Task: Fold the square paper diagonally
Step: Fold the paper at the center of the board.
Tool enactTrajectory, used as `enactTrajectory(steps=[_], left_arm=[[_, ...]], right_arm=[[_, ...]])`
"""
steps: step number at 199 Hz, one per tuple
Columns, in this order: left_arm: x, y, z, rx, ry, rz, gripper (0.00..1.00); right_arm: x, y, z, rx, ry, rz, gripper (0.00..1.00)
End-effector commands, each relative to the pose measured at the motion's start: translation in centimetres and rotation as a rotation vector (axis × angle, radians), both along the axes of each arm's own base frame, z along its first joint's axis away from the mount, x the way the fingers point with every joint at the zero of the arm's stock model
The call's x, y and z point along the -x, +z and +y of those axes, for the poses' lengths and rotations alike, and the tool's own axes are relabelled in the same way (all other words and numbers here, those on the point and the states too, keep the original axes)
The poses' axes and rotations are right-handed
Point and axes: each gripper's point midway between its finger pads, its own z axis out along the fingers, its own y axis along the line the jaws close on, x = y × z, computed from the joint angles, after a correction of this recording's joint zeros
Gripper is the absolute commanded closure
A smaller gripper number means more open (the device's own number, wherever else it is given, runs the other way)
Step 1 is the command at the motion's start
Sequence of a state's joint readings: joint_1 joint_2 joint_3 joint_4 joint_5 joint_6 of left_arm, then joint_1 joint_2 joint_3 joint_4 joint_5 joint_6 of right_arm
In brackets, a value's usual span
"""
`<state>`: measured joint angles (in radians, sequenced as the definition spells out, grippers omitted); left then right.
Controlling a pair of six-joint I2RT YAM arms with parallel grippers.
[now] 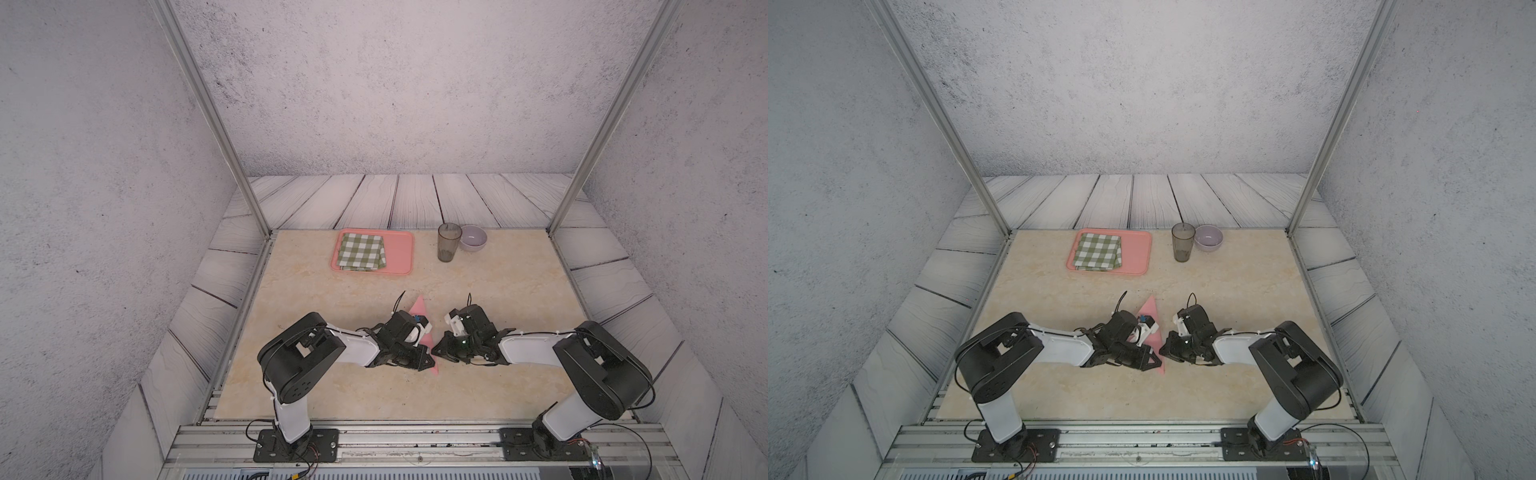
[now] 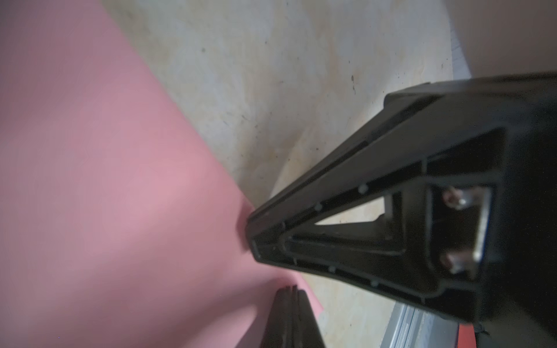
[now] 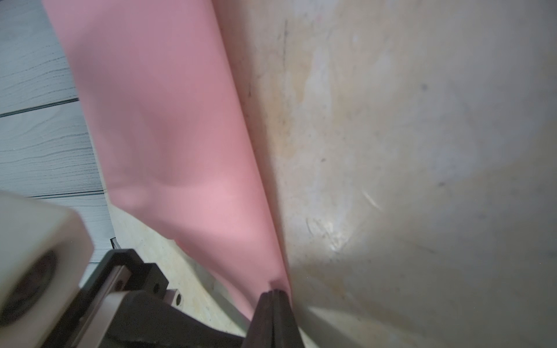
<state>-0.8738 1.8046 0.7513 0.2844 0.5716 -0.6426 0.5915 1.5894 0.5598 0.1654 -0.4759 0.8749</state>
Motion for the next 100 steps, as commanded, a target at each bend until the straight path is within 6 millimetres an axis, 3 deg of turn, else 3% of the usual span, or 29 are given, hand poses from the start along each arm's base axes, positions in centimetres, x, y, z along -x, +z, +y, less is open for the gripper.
enactTrajectory(steps=[1,65,100], left_arm=[[0.0,-0.4,-0.2,-0.029,-0.013,0.004,1.0],[-1.1,1.7,-2.2,0.034,0.014,0.022,1.0],[-0.5,0.4,-2.6,0.004,-0.011,0.051,1.0]], right_arm=[[1.6,-4.0,-3.2,0.171,-0.054,0.083,0.92],[1.9,-4.7,-3.8,0.197,-0.062,0.09,0.92],[1.8,-4.9,-3.9,0.201,-0.068,0.092,0.92]])
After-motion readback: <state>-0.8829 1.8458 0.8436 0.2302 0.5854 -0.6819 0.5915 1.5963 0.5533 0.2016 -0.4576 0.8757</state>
